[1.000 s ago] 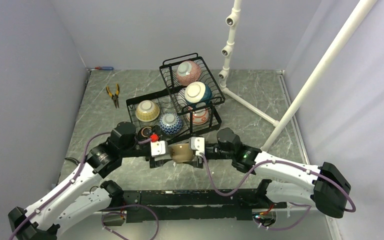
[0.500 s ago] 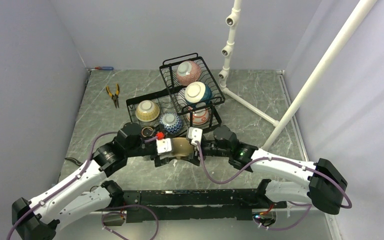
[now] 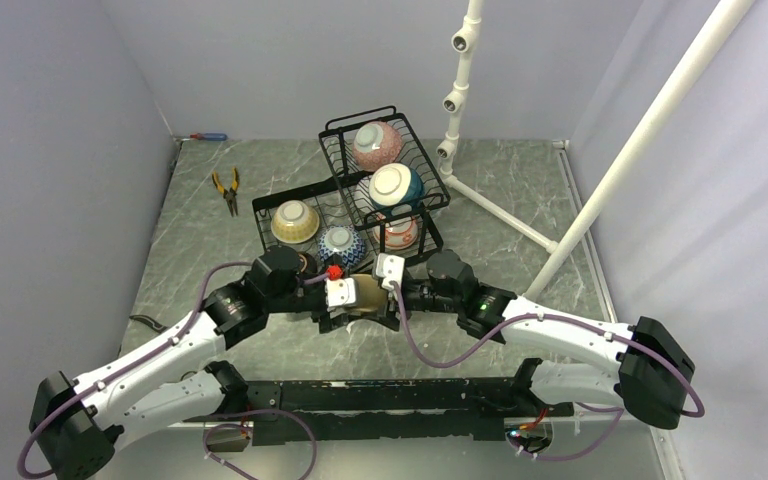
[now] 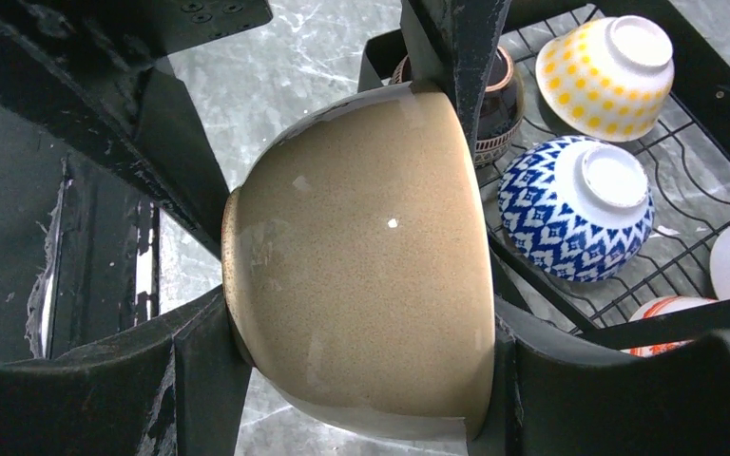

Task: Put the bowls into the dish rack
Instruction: Pick up the bowl from the center of the board.

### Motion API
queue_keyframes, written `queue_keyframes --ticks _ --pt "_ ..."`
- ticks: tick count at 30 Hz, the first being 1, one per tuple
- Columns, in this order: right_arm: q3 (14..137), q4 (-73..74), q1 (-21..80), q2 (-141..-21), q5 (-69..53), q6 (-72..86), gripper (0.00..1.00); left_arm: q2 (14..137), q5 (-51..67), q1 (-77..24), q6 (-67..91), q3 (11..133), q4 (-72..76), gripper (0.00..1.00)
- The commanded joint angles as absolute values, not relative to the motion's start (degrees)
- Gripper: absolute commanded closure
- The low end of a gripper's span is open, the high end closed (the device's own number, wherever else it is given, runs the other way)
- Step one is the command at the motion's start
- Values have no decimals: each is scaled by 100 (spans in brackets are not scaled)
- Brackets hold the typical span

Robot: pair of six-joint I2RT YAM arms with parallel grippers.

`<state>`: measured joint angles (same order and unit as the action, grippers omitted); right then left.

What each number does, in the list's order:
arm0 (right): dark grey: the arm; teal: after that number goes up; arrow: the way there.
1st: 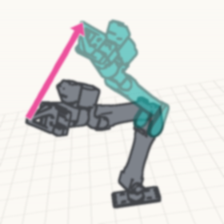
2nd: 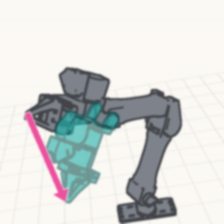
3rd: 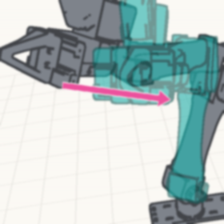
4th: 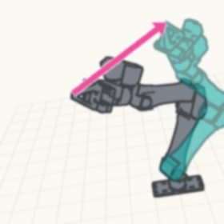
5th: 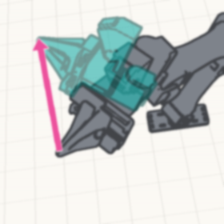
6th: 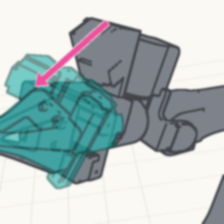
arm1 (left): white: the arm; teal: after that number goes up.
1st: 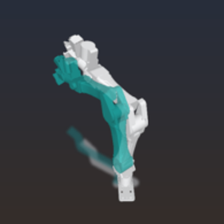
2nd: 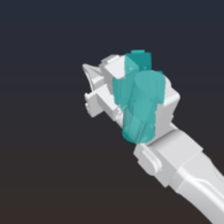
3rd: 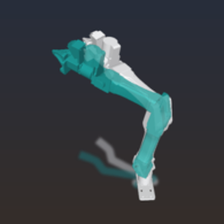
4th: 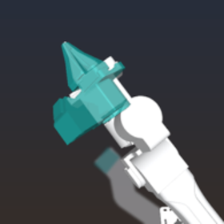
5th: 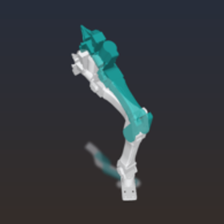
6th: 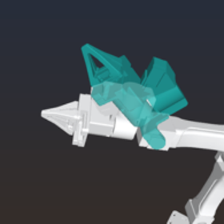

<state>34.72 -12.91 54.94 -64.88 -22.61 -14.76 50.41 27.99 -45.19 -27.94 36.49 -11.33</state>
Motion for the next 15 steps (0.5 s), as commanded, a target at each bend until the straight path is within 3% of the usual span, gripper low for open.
queue_keyframes --ticks 1,8,11,13,15 --pt "3837 -1846 5511 -6371 -2479 -1437 100 5110 2612 -4575 -2786 3714 -917 25" --pt "3852 -1705 5515 -6404 -2466 -1402 100 5096 2483 -4579 -2924 3862 -1228 67" --pt "3823 -1703 5511 -6352 -2455 -1357 100 5142 2435 -4579 -2875 3968 -1409 95" --pt "3798 -1732 5515 -6323 -2455 -1354 100 5169 2410 -4579 -2809 3973 -1405 97" --pt "3794 -1734 5519 -6304 -2446 -1338 91 5185 2428 -4579 -2717 3983 -1369 97"
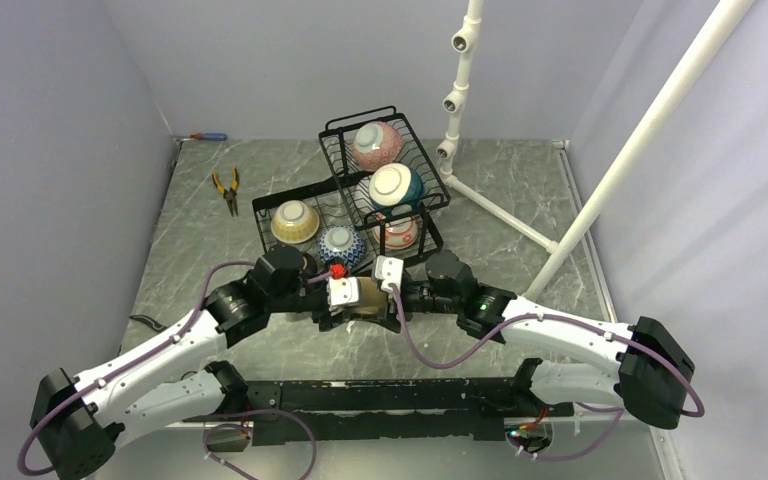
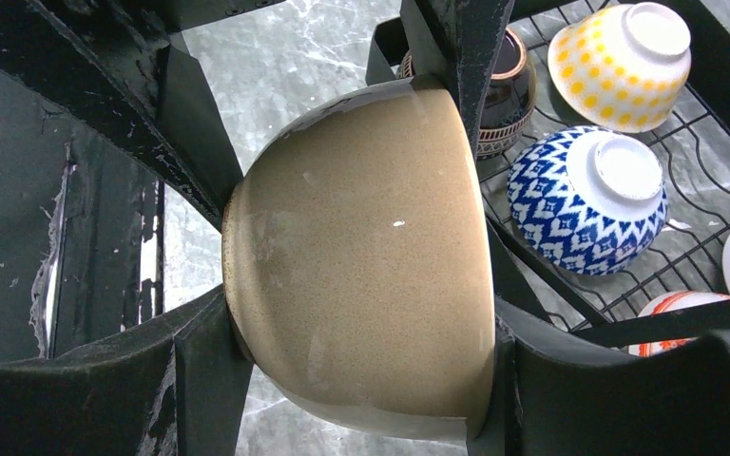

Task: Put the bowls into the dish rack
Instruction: Pick up the bowl from the center of the board.

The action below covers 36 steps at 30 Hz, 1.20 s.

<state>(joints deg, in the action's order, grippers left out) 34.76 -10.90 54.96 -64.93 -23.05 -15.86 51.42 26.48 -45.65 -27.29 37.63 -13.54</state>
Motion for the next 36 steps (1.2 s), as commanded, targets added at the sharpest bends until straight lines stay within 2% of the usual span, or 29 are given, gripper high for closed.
queue_keyframes --ticks 1,3,6,8,14,17,24,36 --pt "3803 -1722 5513 -6298 -2480 -1347 86 5177 2429 -4579 -2638 3996 -1337 97" --pt "3818 -1697 5514 -6281 -2607 -1379 72 5161 2427 -4579 -2526 3996 -1264 97" --pt "3823 -1712 5511 -6262 -2720 -1388 45 5130 2401 -4579 -2441 3994 -1209 97" --pt "3843 -1665 5511 -6258 -2765 -1400 34 5124 2505 -4579 -2425 4024 -1289 97" --pt "3796 -1535 5516 -6228 -2819 -1551 15 5306 2729 -4582 -2221 4149 -1424 97" --pt "3768 -1512 5513 -6161 -2838 -1652 2 5367 2719 -4579 -2149 4137 -1368 97" --pt "3711 -1452 5513 -5973 -2696 -1817 0 5230 2513 -4570 -1915 3954 -1011 97" --pt "3646 -1450 5511 -5809 -2463 -1846 0 5433 2510 -4140 -475 3868 -617 97"
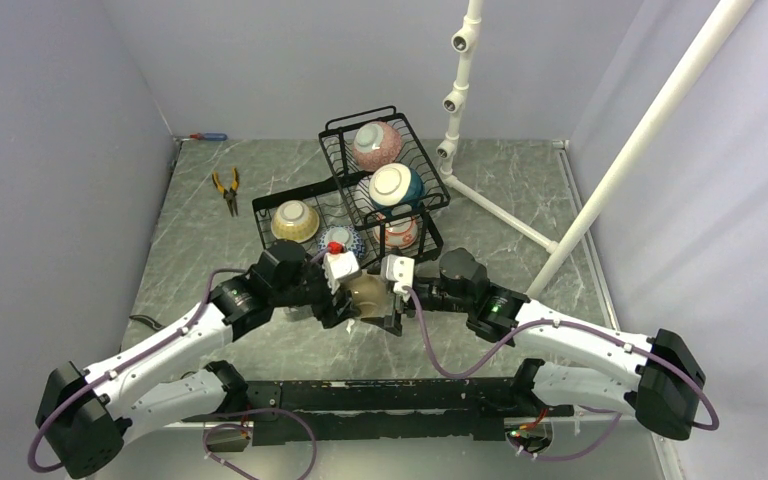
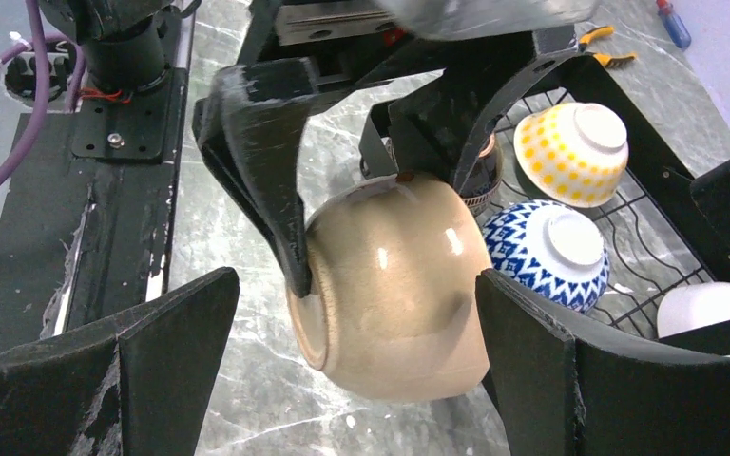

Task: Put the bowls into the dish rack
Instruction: Pick up the bowl from the center of the board, then move the bowl to the dish rack.

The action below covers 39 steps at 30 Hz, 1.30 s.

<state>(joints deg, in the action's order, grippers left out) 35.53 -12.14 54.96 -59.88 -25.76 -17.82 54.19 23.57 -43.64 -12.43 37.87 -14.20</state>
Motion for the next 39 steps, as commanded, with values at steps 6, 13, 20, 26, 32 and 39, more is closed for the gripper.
queue_keyframes --ticks 6,13,20,26,32,39 --pt "3625 -1396 5515 -5613 -2354 -1854 0 5420 2755 -3559 694 3668 -138 97" --pt "3573 -1380 5511 -5333 -2235 -1882 0 5381 3025 -2823 1808 3697 -73 97" --pt "3567 -1360 5515 -5288 -2254 -1869 0 5237 3213 -2313 2570 3557 248 97" --pt "3547 -1352 5513 -5261 -2288 -1870 0 5135 2838 -1770 3627 3458 325 97" --pt "3554 -1184 5512 -5168 -2232 -1936 0 5276 3042 -1387 4140 3486 402 97" --pt "3446 -1144 5511 -4955 -2175 -1929 0 5624 3531 -1149 4488 3593 731 98"
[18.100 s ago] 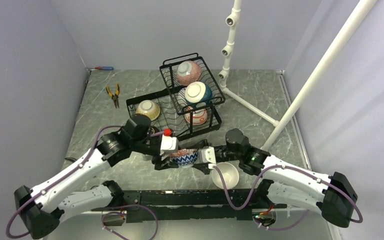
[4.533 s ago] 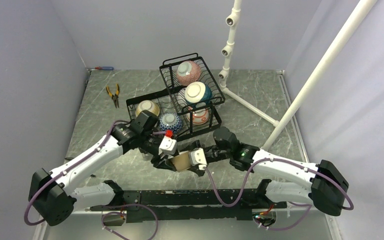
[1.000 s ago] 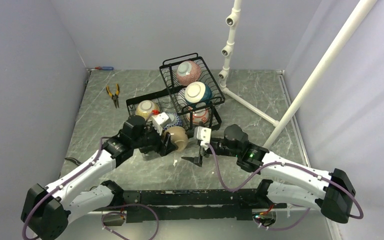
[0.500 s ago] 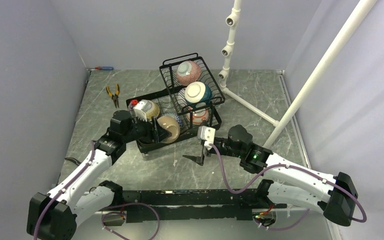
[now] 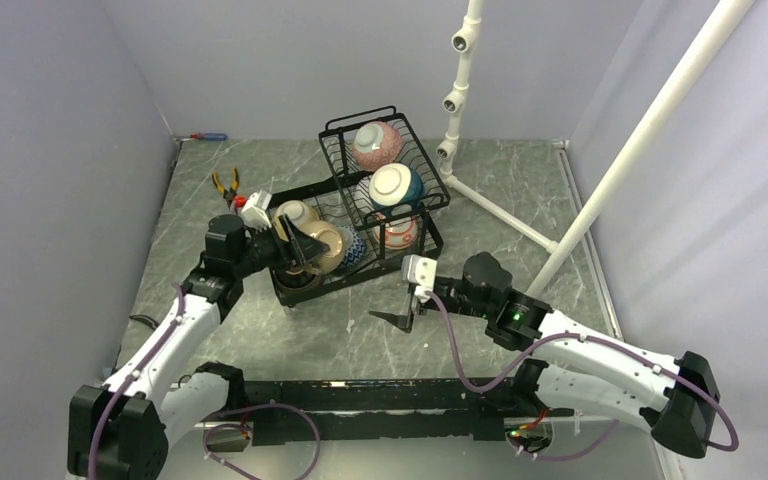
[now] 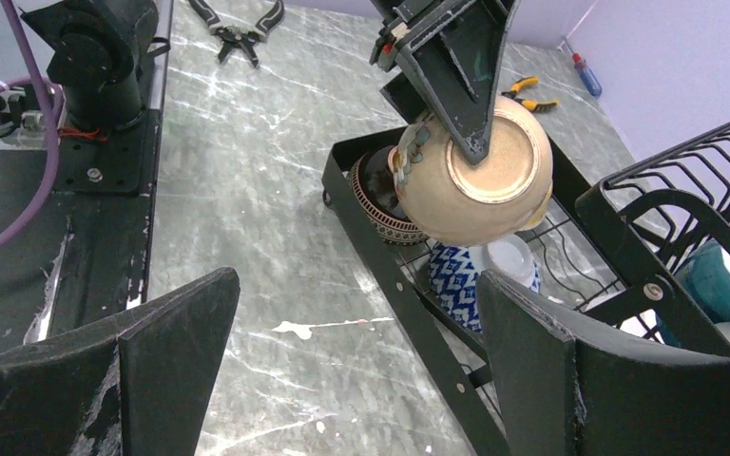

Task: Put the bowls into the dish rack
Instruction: Move the bowl to the dish rack.

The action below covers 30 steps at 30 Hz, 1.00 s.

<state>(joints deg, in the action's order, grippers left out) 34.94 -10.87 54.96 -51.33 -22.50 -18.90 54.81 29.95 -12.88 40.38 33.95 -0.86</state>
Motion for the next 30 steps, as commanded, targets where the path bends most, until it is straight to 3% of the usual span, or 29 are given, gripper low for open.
queue_keyframes --ticks 1,14,30 --pt "3439 -1142 5513 -4933 -2176 -1918 0 5717 3627 -1109 4536 3642 757 97" --pt "3473 -1143 5511 -4982 -2229 -1909 0 6895 4139 -541 5207 3898 2103 97" --pt "3419 -1091 5516 -4979 -2188 -1969 0 8547 3466 -284 4930 4863 2216 97"
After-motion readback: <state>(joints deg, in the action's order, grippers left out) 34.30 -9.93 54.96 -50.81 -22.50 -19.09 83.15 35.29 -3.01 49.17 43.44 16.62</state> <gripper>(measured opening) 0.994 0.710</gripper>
